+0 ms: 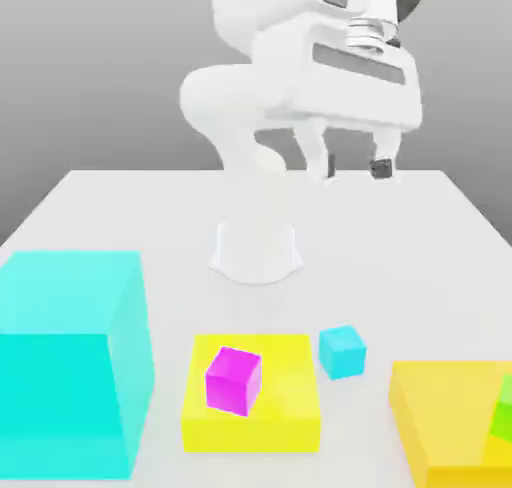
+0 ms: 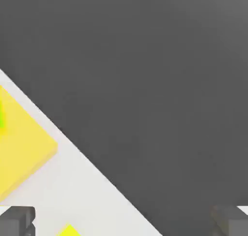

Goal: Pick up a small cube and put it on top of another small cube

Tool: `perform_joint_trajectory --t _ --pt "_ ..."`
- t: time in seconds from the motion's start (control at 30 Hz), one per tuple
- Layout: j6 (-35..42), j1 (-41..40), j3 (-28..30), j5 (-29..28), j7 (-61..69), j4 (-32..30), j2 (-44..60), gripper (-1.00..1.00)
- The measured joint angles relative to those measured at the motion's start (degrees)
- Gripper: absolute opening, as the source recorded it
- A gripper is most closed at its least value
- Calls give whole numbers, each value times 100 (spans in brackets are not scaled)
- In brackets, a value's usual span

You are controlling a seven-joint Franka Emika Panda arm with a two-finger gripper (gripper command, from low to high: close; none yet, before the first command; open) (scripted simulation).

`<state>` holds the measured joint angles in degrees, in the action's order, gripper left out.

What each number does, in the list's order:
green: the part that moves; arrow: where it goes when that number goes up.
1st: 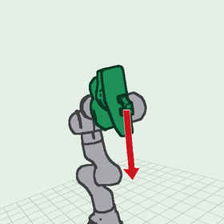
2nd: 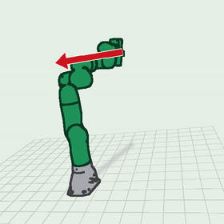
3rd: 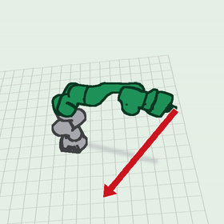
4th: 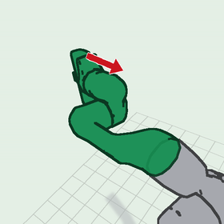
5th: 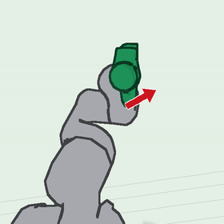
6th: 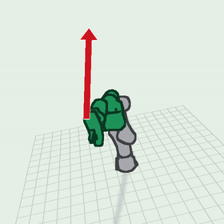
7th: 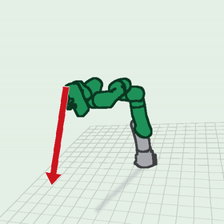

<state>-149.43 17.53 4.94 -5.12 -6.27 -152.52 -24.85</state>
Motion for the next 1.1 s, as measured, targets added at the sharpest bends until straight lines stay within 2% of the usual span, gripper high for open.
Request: perform_joint_trajectory --t 0.5,0.63,0.8,0.83,1.1 --pt "-1514 1413 473 58 3733 -1764 1782 0" --pt "-2133 1543 390 433 4205 -1764 2534 0" --pt "-2985 907 -356 918 4571 -1597 3564 0" --pt "-3107 810 -452 929 4586 -1574 3708 -100" --pt "-2986 868 -389 899 4557 -1595 3577 -100"
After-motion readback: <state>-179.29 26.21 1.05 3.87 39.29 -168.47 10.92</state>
